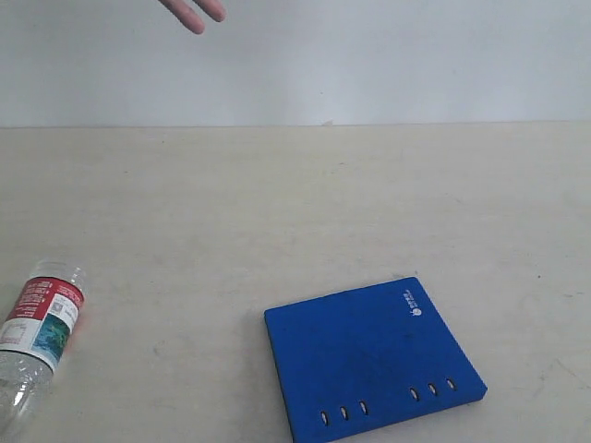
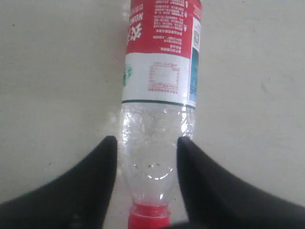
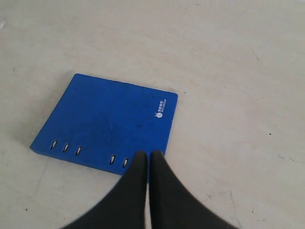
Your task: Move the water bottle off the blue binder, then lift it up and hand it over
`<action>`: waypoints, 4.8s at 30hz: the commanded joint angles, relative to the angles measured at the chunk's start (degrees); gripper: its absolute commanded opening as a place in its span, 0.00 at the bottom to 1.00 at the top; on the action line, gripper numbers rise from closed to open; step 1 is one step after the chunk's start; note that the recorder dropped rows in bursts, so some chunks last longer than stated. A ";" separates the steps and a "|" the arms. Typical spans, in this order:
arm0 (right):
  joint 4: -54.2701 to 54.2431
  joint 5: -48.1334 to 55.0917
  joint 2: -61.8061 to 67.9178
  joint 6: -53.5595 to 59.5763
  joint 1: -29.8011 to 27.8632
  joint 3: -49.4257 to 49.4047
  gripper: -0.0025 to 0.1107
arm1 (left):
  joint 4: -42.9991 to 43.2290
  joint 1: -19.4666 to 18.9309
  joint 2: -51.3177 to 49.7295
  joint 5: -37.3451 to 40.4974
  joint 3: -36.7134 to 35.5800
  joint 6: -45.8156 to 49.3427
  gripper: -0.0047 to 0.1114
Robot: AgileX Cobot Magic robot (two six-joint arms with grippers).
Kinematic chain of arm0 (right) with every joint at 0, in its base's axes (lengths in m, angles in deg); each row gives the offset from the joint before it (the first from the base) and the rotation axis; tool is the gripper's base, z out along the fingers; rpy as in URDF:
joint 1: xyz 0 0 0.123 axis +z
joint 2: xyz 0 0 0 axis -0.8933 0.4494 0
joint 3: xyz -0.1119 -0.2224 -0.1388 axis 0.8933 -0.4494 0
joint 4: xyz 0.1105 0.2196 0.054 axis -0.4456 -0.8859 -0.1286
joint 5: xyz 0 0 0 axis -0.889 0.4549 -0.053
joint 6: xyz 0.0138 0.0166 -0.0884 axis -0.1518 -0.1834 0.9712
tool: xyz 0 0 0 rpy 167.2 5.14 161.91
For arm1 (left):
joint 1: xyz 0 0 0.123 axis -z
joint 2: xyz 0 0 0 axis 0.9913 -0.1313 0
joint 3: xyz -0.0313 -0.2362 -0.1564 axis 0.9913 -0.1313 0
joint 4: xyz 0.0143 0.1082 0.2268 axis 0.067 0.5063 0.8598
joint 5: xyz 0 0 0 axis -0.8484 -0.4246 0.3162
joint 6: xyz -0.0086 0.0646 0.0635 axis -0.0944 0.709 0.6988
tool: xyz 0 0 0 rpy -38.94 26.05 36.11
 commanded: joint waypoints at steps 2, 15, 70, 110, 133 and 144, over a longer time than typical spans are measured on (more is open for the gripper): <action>0.22 -1.04 -0.44 -0.15 -0.23 -0.23 0.02 | -3.73 0.15 -0.10 0.68 0.30 2.44 0.66; 1.98 -5.13 -0.44 0.06 -0.23 -0.23 0.02 | -10.59 0.15 -14.33 1.84 1.05 16.34 0.70; -68.73 -12.55 62.90 50.66 23.49 13.84 0.48 | -88.09 0.15 -27.09 1.19 6.01 93.90 0.26; -71.78 -13.30 80.88 47.03 28.67 23.24 0.48 | -85.55 0.15 21.84 -45.50 -14.06 81.57 0.10; -72.42 -11.38 86.85 46.69 29.67 23.26 0.15 | -85.55 0.15 21.84 -45.50 -14.06 81.57 0.10; -69.37 -24.77 72.49 46.40 27.94 23.03 0.02 | -85.55 0.15 21.84 -44.95 -14.06 81.57 0.10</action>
